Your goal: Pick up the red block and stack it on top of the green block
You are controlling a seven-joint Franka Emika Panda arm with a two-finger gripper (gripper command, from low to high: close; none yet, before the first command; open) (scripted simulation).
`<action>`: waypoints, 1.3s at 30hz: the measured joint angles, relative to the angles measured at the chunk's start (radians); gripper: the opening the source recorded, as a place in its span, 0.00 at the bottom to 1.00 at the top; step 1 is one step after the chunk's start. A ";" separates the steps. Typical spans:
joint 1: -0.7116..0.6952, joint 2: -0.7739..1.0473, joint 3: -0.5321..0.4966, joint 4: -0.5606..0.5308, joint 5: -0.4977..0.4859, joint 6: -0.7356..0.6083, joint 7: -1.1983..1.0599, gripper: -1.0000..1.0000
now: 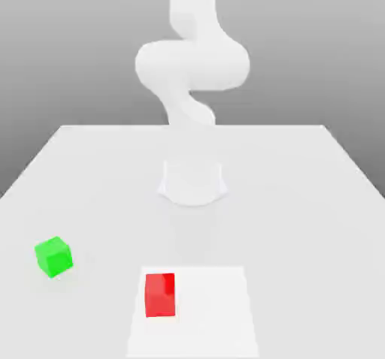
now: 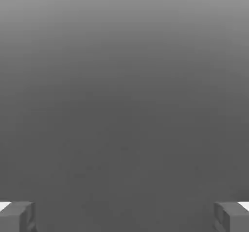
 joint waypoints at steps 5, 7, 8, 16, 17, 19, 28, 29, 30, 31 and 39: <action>0.018 0.190 -0.047 -0.092 0.022 0.104 -0.061 0.50; 0.022 0.263 -0.062 -0.128 0.030 0.143 -0.084 0.50; 0.024 0.300 -0.068 -0.146 0.034 0.163 -0.095 0.50; 0.022 0.590 -0.106 -0.288 0.046 0.322 -0.173 0.50; 0.019 0.626 -0.109 -0.306 0.042 0.342 -0.179 0.50; 0.009 0.697 -0.115 -0.341 0.029 0.383 -0.187 0.50; -0.042 0.976 -0.055 -0.341 0.097 0.600 -0.254 0.00; -0.042 0.976 -0.055 -0.341 0.097 0.600 -0.253 0.00; -0.042 0.976 -0.055 -0.341 0.096 0.600 -0.252 0.00; -0.042 0.976 -0.055 -0.341 0.095 0.599 -0.252 0.00; -0.026 0.822 -0.087 -0.364 0.027 0.470 -0.201 0.00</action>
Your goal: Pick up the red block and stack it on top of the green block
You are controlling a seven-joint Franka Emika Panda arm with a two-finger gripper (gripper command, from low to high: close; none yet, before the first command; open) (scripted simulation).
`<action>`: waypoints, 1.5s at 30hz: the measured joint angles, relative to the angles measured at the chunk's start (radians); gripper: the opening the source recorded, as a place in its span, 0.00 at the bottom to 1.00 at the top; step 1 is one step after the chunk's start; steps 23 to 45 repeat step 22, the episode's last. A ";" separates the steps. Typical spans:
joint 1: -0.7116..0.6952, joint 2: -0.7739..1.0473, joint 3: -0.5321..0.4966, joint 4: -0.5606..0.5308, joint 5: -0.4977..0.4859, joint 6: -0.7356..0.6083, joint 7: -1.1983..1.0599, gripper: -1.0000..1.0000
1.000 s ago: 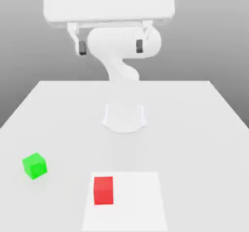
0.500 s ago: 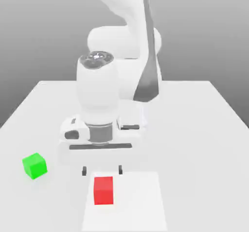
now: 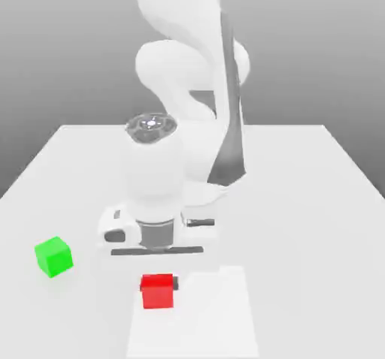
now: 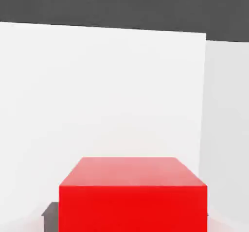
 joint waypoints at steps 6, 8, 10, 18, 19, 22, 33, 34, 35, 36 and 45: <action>-0.240 -0.124 -0.101 -0.018 -0.058 -0.102 -0.076 0.00; -0.323 -0.153 -0.143 -0.023 -0.073 -0.125 -0.120 0.00; -0.399 -0.179 -0.187 -0.027 -0.087 -0.148 -0.165 0.00; -0.438 0.000 -0.176 -0.021 0.077 0.015 -0.325 0.00; -0.446 0.022 -0.165 -0.020 0.097 0.035 -0.340 1.00; -0.446 0.022 -0.165 -0.020 0.097 0.035 -0.340 1.00; -0.446 0.022 -0.165 -0.020 0.097 0.035 -0.340 1.00; -0.446 0.022 -0.165 -0.020 0.097 0.035 -0.340 1.00; -0.446 0.022 -0.165 -0.020 0.097 0.035 -0.340 1.00; -0.446 0.022 -0.165 -0.020 0.097 0.035 -0.340 1.00; -0.446 0.022 -0.165 -0.020 0.097 0.035 -0.340 1.00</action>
